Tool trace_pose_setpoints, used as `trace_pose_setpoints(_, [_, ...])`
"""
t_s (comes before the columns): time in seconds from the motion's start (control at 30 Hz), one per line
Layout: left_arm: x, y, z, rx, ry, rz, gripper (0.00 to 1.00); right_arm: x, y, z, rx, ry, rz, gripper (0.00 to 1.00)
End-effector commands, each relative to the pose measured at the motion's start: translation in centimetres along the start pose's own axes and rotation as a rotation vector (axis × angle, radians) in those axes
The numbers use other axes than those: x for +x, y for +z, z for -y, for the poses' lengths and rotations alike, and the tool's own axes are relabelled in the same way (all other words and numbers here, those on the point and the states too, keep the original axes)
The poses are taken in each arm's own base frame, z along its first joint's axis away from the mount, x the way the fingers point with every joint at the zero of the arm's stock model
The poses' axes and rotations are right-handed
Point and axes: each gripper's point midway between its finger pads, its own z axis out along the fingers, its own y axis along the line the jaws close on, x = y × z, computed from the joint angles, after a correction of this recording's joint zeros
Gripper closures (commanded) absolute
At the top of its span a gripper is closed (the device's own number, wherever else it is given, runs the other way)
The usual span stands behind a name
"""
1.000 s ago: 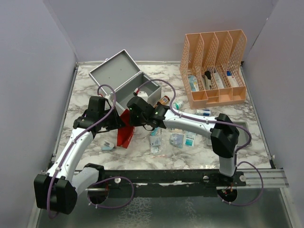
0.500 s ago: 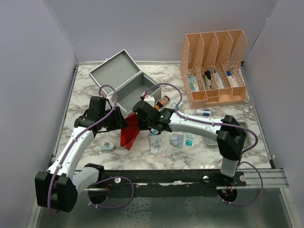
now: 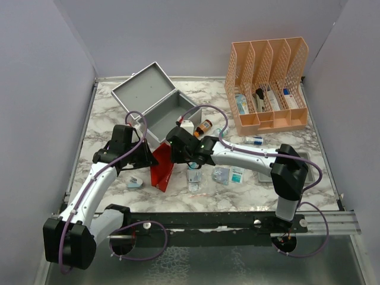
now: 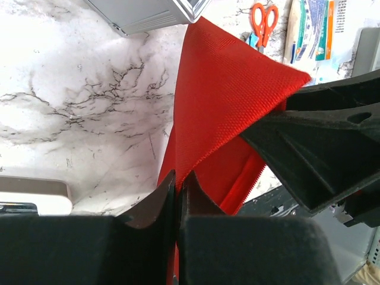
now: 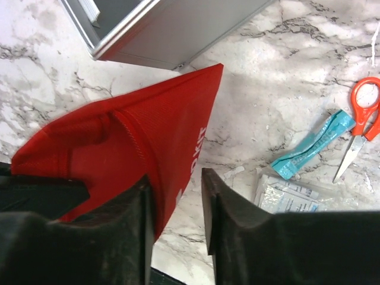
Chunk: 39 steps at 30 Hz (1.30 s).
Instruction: Organize the medicine kit
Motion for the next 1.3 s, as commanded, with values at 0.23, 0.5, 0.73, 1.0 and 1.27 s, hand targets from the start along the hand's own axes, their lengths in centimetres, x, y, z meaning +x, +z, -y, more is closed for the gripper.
trace_pose_setpoints(0.23, [-1.7, -0.6, -0.1, -0.046, 0.064, 0.027, 1.00, -1.0, -3.6, 1.0, -0.022, -0.079, 0.048, 0.56])
trace_pose_setpoints(0.5, [-2.0, -0.2, 0.1, -0.034, 0.081, 0.004, 1.00, -1.0, -6.5, -2.1, -0.295, -0.062, 0.085, 0.52])
trace_pose_setpoints(0.73, [-1.9, 0.3, 0.1, -0.039, 0.088, -0.018, 1.00, -2.6, -7.3, 4.5, -0.026, 0.024, 0.220, 0.55])
trace_pose_setpoints(1.0, [-2.3, 0.5, 0.5, -0.036, 0.101, -0.020, 1.00, -3.6, -7.0, 17.4, 0.325, 0.143, 0.209, 0.55])
trace_pose_setpoints(1.27, [-2.3, 0.6, 0.5, -0.039, 0.100, -0.021, 1.00, -3.6, -6.8, 26.0, 0.414, 0.289, 0.159, 0.55])
